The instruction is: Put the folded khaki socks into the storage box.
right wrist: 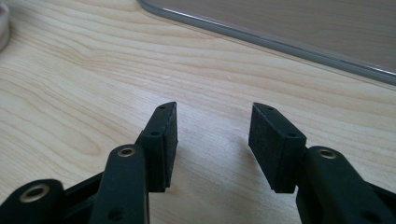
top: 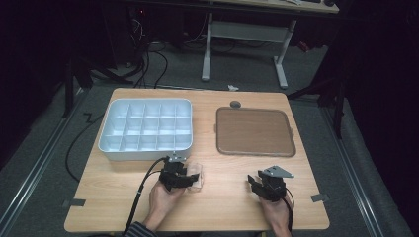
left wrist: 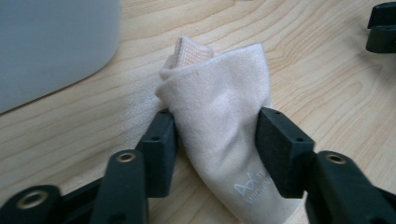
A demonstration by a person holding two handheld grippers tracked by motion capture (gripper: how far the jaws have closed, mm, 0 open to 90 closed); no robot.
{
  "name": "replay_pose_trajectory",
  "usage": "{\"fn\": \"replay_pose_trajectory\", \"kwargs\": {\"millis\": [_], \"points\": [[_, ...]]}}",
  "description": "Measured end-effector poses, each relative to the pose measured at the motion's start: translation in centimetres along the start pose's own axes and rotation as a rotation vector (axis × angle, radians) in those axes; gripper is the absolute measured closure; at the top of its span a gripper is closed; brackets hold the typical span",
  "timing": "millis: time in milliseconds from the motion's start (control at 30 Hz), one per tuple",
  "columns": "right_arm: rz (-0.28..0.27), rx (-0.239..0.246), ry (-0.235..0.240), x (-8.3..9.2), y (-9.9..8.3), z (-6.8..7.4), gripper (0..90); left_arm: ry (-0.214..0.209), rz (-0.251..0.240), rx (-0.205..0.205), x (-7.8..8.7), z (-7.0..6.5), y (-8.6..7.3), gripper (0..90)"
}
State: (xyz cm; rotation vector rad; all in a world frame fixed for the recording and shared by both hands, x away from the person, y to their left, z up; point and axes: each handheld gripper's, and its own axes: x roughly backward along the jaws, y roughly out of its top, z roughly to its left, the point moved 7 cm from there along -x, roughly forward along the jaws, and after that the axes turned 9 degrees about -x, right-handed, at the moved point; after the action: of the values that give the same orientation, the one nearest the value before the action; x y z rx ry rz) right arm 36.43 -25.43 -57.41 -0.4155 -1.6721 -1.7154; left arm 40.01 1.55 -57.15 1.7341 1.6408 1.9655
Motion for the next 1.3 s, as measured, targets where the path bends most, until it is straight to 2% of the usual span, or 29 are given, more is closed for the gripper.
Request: {"fn": "replay_pose_trajectory", "kwargs": {"millis": [233, 400, 800, 933, 1300], "points": [[0.019, 0.002, -0.022, -0.3, -0.2, -0.3, 49.7, -0.021, -0.004, -0.006, 0.2, 0.0, 0.0, 65.9], [0.021, 0.011, -0.022, -0.4, -0.2, -0.2, 48.4, -0.024, -0.009, -0.011, 0.3, 0.0, 0.0, 71.7], [0.022, 0.009, -0.023, -0.4, -0.2, -0.2, 47.4, -0.046, -0.010, -0.029, 0.6, -0.3, 0.0, 75.7], [0.022, 0.009, -0.023, -0.4, -0.2, -0.2, 47.0, -0.067, -0.013, -0.025, 0.7, -0.4, 0.0, 76.7], [0.022, 0.007, -0.022, -0.4, -0.2, -0.2, 45.9, -0.077, -0.024, -0.049, 1.6, -0.5, 0.1, 77.3]]}}
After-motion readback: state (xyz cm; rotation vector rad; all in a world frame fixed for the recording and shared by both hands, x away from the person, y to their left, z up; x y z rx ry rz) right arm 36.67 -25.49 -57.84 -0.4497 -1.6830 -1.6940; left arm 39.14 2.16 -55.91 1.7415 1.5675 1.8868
